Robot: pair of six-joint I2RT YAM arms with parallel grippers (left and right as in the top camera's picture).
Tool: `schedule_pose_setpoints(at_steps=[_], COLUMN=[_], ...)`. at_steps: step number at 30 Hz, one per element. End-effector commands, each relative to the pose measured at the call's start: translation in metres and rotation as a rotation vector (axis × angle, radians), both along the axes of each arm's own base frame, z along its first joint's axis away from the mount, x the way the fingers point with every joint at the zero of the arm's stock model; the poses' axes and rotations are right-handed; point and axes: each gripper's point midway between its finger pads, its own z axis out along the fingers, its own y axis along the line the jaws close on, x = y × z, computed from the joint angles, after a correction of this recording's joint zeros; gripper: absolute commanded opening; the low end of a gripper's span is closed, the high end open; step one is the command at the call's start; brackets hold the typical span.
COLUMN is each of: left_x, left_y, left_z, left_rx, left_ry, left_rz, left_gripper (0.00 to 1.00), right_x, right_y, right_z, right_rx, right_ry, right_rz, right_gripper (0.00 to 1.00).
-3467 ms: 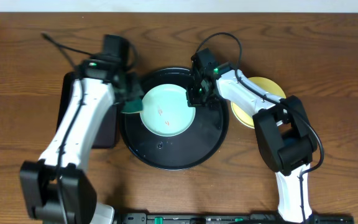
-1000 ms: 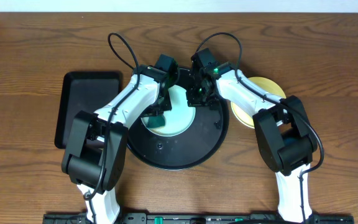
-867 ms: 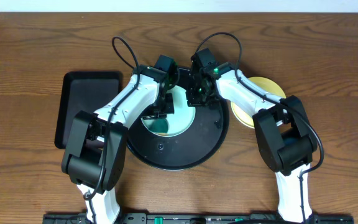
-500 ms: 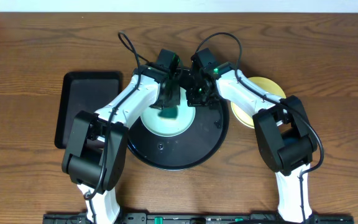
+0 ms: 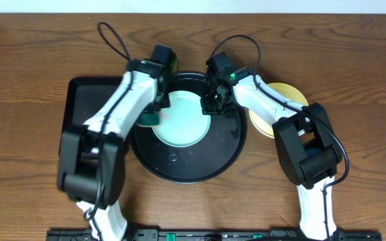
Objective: Clean dirty plates on tray and stack at the side
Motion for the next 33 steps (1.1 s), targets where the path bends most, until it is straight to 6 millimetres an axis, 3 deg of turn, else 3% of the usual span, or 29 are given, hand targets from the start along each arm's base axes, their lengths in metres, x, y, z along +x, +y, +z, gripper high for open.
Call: schedule_pose_setpoints(at_steps=[1, 6, 8, 14, 20, 28, 33], left_x=[0.012, 0.003, -0.001, -0.007, -0.008, -0.009, -0.011], left_y=[0.015, 0.042, 0.051, 0.075, 0.082, 0.082, 0.082], left_z=[0.069, 0.108, 0.113, 0.106, 0.102, 0.098, 0.096], left_rx=[-0.031, -0.048, -0.047, -0.031, -0.025, -0.024, -0.023], left_ry=[-0.173, -0.259, -0.264, -0.229, -0.211, -0.201, -0.193], left_rz=[0.035, 0.103, 0.125, 0.186, 0.205, 0.205, 0.205], left_gripper=[0.07, 0.07, 0.07, 0.07, 0.08, 0.07, 0.07], right_x=[-0.007, -0.006, -0.003, 0.004, -0.005, -0.026, -0.042], right_y=[-0.009, -0.006, -0.010, -0.017, -0.028, -0.031, -0.024], right_z=[-0.016, 0.015, 0.031, 0.099, 0.160, 0.224, 0.253], right_rx=[-0.056, -0.037, -0.059, -0.199, -0.461, -0.797, -0.922], right_ry=[0.019, -0.039, -0.086, -0.339, -0.602, -0.910, -1.056], right_rz=[-0.003, 0.038, 0.034, 0.074, 0.083, 0.031, -0.003], right_gripper=[0.01, 0.01, 0.01, 0.01, 0.01, 0.01, 0.01])
